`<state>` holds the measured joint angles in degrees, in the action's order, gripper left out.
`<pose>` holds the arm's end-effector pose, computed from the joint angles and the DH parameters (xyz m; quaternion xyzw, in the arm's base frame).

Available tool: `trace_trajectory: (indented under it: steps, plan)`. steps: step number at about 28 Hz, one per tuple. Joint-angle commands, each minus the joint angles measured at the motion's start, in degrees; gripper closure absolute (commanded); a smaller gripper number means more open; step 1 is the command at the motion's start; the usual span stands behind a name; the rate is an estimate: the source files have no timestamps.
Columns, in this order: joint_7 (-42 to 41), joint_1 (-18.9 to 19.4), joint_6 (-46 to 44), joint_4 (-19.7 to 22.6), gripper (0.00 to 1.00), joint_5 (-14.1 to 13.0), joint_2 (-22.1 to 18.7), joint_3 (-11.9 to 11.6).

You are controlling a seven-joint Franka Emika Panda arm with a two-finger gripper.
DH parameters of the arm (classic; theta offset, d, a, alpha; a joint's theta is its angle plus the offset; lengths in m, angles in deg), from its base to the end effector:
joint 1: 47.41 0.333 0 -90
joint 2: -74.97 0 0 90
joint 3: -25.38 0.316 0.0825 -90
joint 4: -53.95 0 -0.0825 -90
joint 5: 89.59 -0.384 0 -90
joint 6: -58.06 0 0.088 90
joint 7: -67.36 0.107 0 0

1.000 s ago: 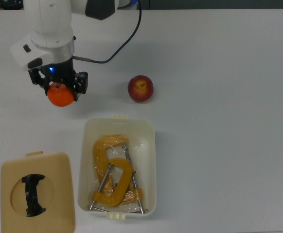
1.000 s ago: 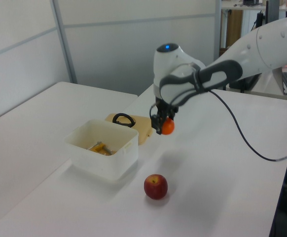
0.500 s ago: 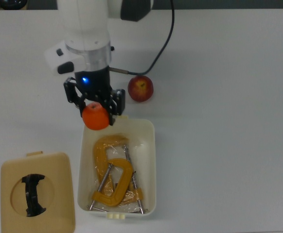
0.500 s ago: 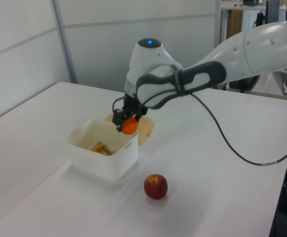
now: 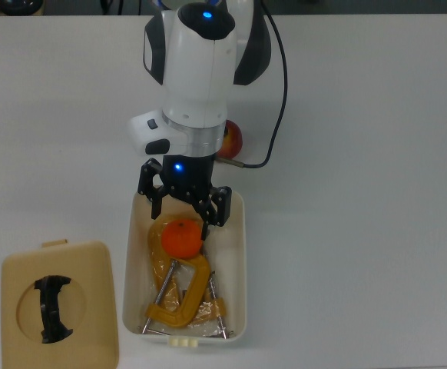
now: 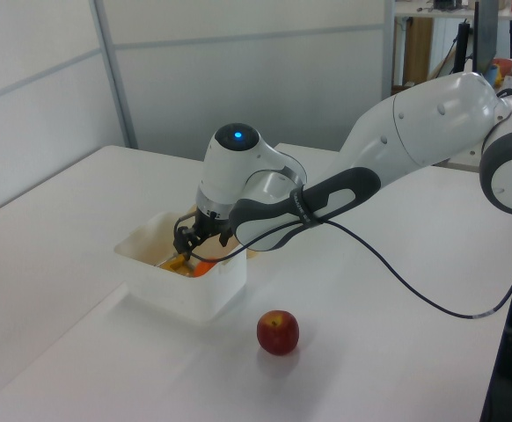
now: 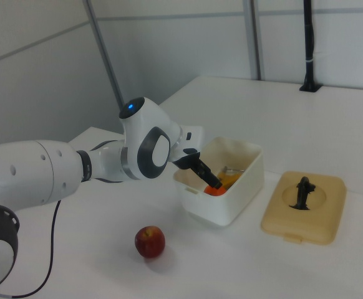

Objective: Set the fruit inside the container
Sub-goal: 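Lower the tangerine into the container and open the gripper, then move the gripper to the red apple and lower over it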

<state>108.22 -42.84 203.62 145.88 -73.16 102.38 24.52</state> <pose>0.7180 0.0517 0.4018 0.9445 -0.2140 0.2487 0.0154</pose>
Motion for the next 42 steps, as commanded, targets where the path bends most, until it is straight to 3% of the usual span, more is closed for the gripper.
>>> trace_trajectory:
  steps: [1, 7, 11, 14, 18, 23, 27, 30, 35, 42]
  plan:
    - [1.1, 0.2, -0.2, -0.3, 0.00, 0.9, -1.7, -0.4]
    - [-2.4, 0.2, -7.3, 1.7, 0.00, 0.3, -5.9, -0.2]
    - [-12.3, 0.1, -16.3, 3.4, 0.00, -4.3, -9.2, 1.0]
    - [-21.9, 0.1, -25.1, 4.8, 0.00, -10.3, -12.5, 1.0]
    - [-27.8, 0.3, -31.7, 8.2, 0.00, -12.6, -16.1, 1.3]
    - [-27.8, 2.1, -30.8, 11.9, 0.00, -12.6, -16.4, 1.7]
    - [-27.2, 4.7, -25.8, 17.7, 0.00, -11.3, -17.1, 1.6]
    - [-24.9, 6.1, -21.8, 21.9, 0.00, -8.4, -17.6, 1.7]
    - [-21.1, 7.2, -17.3, 25.5, 0.00, -4.0, -17.0, 1.7]
    - [-19.9, 7.3, -15.0, 27.3, 0.00, -1.8, -14.9, 1.7]
